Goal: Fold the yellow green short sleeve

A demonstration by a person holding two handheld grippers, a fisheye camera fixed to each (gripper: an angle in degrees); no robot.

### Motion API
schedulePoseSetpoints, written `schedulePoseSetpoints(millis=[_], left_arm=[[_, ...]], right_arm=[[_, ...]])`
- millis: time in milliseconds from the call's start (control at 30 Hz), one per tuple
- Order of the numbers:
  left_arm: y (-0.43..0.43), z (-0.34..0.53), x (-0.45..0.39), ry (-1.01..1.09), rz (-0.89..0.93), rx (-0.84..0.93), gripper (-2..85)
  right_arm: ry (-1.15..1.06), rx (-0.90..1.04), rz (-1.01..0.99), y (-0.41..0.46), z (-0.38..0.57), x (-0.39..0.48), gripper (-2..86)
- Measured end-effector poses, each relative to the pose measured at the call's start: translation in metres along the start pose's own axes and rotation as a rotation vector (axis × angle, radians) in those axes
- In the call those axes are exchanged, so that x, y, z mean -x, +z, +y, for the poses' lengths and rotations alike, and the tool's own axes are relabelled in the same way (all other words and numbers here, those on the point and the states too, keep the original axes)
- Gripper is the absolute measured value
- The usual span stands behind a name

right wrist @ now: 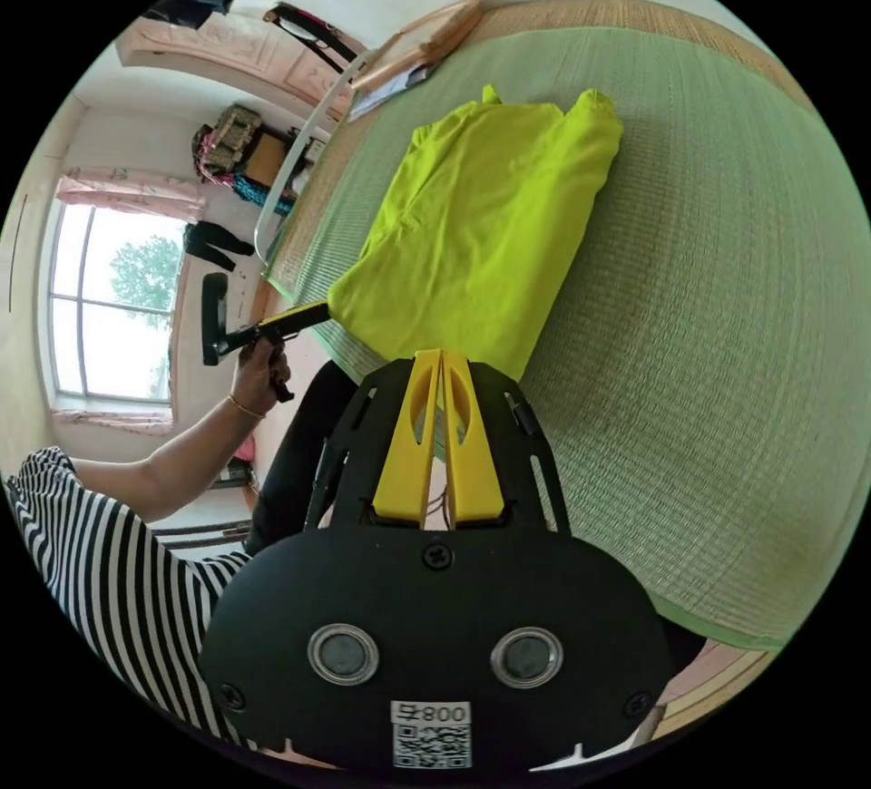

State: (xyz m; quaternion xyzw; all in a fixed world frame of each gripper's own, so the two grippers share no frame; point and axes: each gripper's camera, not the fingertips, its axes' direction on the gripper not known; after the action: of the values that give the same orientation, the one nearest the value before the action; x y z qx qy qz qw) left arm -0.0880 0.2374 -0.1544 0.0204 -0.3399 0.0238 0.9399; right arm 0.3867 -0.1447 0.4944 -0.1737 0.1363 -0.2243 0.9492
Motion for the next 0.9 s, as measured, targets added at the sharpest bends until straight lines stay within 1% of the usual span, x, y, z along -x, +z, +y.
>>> schedulePoseSetpoints(millis=[100,300,500,533,600,733,833,900], left_arm=[[0.005,0.000,0.001,-0.021,0.009,0.005,0.1],[0.016,0.003,0.002,-0.045,0.020,0.008,0.1],[0.022,0.006,-0.001,-0.091,-0.014,0.013,0.1],[0.018,0.010,-0.004,-0.103,-0.050,-0.007,0.1],[0.010,0.016,-0.008,-0.096,-0.052,-0.050,0.1],[0.006,0.023,-0.024,-0.062,0.040,-0.123,0.2],[0.025,0.019,-0.039,-0.024,0.080,-0.086,0.2],[0.040,0.016,-0.043,-0.014,0.079,-0.053,0.1]], right_arm=[[0.038,-0.051,-0.010,-0.020,0.016,0.000,0.1],[0.124,-0.009,-0.007,-0.004,0.032,-0.005,0.1],[0.137,-0.014,-0.045,-0.013,0.038,0.013,0.0],[0.131,-0.014,-0.056,-0.020,0.038,0.020,0.0],[0.104,-0.053,-0.087,-0.036,0.037,0.034,0.0],[0.072,-0.136,-0.083,-0.069,0.007,0.051,0.0],[0.082,-0.183,-0.051,-0.080,-0.038,0.052,0.1],[0.099,-0.182,-0.032,-0.078,-0.067,0.052,0.0]])
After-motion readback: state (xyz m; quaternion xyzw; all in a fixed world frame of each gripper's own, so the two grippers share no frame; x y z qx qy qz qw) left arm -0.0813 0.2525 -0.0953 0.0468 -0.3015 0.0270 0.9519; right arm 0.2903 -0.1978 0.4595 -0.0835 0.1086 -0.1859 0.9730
